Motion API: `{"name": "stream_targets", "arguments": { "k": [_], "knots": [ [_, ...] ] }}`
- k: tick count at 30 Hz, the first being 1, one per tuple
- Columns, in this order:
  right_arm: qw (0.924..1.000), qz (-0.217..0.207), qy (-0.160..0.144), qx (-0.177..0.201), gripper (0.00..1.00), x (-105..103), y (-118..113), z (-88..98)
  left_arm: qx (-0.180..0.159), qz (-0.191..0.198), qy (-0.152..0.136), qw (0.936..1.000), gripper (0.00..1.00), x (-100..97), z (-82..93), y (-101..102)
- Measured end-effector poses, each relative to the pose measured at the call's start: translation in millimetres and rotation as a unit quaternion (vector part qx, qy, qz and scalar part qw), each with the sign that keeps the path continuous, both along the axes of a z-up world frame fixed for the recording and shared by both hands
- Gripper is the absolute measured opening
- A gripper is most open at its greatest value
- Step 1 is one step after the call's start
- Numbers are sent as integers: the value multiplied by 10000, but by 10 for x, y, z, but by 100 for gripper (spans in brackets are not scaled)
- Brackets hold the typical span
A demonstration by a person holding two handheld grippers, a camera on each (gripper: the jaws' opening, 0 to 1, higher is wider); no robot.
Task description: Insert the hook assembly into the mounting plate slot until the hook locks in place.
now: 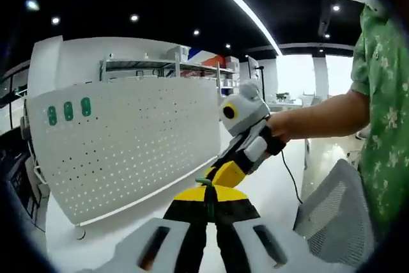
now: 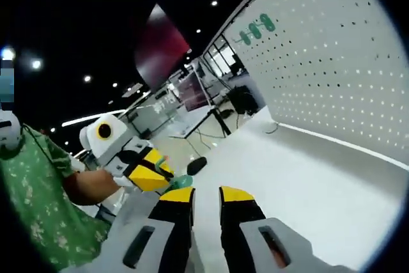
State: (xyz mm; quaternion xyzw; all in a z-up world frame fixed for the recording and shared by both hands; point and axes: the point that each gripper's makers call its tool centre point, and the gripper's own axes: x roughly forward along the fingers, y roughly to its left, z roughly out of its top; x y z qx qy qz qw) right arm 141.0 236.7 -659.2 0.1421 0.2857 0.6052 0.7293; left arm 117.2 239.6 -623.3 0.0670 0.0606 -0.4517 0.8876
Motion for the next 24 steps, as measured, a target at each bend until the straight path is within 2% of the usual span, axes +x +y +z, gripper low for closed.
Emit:
{"name": "stream_targets", "arguments": {
  "k": [1, 2, 4, 6, 10, 11, 14, 19, 24],
  "knots": [
    [10000, 71, 48, 22, 13, -46, 1, 33, 2, -133, -91, 9999, 2, -54, 41, -28],
    [9996, 167, 227, 102, 13, -120, 3, 90, 7, -212, -149, 9997, 2, -110, 79, -47],
    [9989, 295, 312, 190, 13, -194, -6, 162, 36, -349, -219, 9991, 2, -196, 122, -70],
    [9967, 407, 627, 310, 13, -261, -23, 235, 7, -479, -285, 9984, 2, -262, 155, -87],
    [9925, 656, 945, 418, 13, -404, -23, 315, -85, -583, -336, 9977, 2, -331, 201, -113],
    [9895, 724, 1178, 429, 13, -465, -19, 331, -103, -604, -352, 9975, 2, -345, 212, -120],
    [9836, 747, 1565, 493, 13, -499, -12, 336, -128, -650, -465, 9967, 2, -378, 253, -149],
    [9799, 809, 1763, 472, 12, -532, 4, 320, -178, -752, -628, 9950, 2, -425, 346, -182],
    [9699, 893, 2170, 656, 4, -542, 48, 432, -148, -777, -778, 9938, 2, -429, 397, -215]
  ]
}}
